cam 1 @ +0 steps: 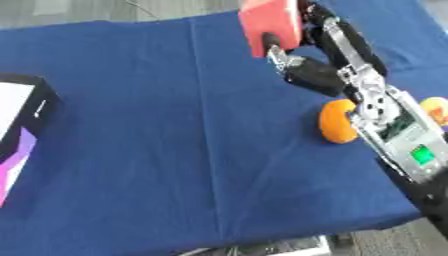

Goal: Pick up the objects with one hand, pass them to the other hand, and then place them into the box on the other side of the table.

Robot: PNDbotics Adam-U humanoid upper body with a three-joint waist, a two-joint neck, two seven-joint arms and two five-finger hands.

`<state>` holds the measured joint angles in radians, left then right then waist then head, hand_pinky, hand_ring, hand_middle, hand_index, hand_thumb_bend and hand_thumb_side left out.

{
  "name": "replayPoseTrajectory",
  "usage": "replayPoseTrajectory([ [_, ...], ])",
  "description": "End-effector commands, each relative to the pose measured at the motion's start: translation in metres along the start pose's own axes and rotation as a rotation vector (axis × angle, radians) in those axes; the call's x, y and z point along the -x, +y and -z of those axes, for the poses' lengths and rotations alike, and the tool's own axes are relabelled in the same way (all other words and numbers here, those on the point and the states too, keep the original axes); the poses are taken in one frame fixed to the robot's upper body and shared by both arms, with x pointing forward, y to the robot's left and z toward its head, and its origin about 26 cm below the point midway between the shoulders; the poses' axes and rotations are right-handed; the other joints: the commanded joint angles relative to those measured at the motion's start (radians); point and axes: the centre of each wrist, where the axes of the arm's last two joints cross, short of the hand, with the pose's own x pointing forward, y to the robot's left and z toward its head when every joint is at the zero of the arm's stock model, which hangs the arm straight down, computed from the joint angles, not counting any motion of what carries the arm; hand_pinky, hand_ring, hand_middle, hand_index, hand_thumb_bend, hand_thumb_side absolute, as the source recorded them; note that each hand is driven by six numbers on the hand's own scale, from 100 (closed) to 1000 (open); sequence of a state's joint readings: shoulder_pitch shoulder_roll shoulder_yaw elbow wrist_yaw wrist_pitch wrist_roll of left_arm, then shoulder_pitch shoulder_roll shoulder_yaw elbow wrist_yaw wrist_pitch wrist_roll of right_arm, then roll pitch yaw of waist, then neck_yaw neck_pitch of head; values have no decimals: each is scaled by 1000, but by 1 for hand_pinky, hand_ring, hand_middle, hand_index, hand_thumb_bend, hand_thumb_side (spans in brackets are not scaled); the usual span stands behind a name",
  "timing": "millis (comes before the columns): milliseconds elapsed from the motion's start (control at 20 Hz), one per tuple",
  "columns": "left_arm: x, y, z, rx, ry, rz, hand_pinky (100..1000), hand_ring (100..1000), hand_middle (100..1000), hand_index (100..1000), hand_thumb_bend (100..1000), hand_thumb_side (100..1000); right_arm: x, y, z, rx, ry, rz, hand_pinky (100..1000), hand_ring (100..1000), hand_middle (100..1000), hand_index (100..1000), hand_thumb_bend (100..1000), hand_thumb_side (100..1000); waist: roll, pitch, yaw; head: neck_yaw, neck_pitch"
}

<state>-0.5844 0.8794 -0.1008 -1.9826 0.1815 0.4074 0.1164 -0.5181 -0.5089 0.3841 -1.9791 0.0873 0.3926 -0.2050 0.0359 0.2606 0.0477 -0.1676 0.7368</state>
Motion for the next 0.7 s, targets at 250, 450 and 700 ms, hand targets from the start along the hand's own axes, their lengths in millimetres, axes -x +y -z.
replayPoseTrajectory([
  [250, -17, 4, 9, 171, -15, 164, 811, 784, 781, 909, 390, 772, -21, 19, 3, -53, -68, 39, 801, 563, 464, 561, 100, 491, 4, -22, 4, 17, 5],
  [450, -21, -3, 13, 262, 9, 220, 820, 795, 786, 909, 418, 758, -32, 31, 5, -58, -88, 51, 799, 564, 465, 562, 100, 469, 5, -21, 8, 19, 11],
  [700, -27, -12, 21, 420, 39, 289, 835, 812, 786, 893, 459, 709, -46, 43, 8, -65, -116, 53, 794, 563, 464, 561, 100, 459, 7, -21, 15, 19, 18],
])
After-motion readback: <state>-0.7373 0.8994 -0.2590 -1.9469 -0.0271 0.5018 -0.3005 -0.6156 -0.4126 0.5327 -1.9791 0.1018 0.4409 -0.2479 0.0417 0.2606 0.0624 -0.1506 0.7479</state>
